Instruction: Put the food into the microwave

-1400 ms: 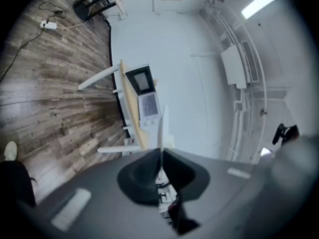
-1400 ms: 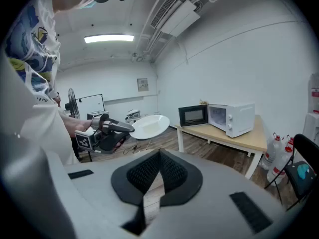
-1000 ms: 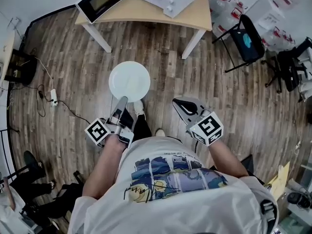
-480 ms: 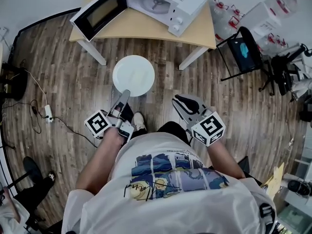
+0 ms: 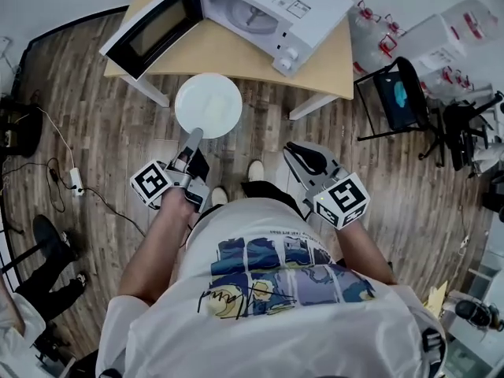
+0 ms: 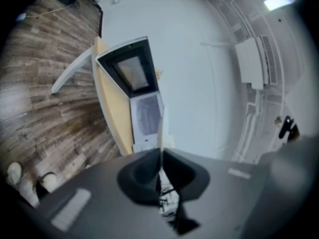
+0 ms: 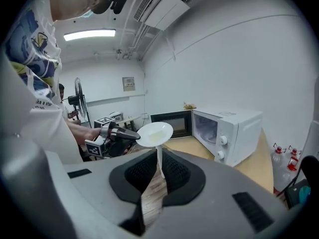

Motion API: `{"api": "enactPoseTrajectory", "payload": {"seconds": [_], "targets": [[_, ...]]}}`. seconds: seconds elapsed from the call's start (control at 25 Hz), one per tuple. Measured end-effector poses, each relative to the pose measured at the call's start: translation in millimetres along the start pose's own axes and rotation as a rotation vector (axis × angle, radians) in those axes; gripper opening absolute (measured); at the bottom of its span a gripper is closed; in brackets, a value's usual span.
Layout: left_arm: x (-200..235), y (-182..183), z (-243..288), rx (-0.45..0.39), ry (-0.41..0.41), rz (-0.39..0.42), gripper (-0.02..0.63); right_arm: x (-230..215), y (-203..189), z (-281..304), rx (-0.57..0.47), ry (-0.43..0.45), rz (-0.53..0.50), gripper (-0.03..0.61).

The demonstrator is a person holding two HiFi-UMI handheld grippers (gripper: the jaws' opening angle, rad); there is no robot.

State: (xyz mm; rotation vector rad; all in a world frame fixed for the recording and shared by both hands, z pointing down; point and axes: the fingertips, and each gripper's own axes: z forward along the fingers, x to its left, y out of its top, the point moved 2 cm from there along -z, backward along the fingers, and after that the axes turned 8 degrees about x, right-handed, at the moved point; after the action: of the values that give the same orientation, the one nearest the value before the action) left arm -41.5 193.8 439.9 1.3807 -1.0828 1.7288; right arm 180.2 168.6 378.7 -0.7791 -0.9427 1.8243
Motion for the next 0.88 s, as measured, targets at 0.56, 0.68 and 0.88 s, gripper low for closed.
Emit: {"api": "enactPoseTrajectory", "payload": {"seconds": [0.56,0.68,0.88], "targets": [[38,74,132,-0.082,0.056,-0.017,0.020,-115,25,24,0.025,0.046,0.002,0.023],[51,98,157,-0.070,0.061,-0.023,0.020,-130,33,36,0.029,0.013,0.025,0.023],[70,136,206,-0.012,0.068,-0.011,0.020,-154,56,54,0.029,-0.057,0.064,0.023]]}}
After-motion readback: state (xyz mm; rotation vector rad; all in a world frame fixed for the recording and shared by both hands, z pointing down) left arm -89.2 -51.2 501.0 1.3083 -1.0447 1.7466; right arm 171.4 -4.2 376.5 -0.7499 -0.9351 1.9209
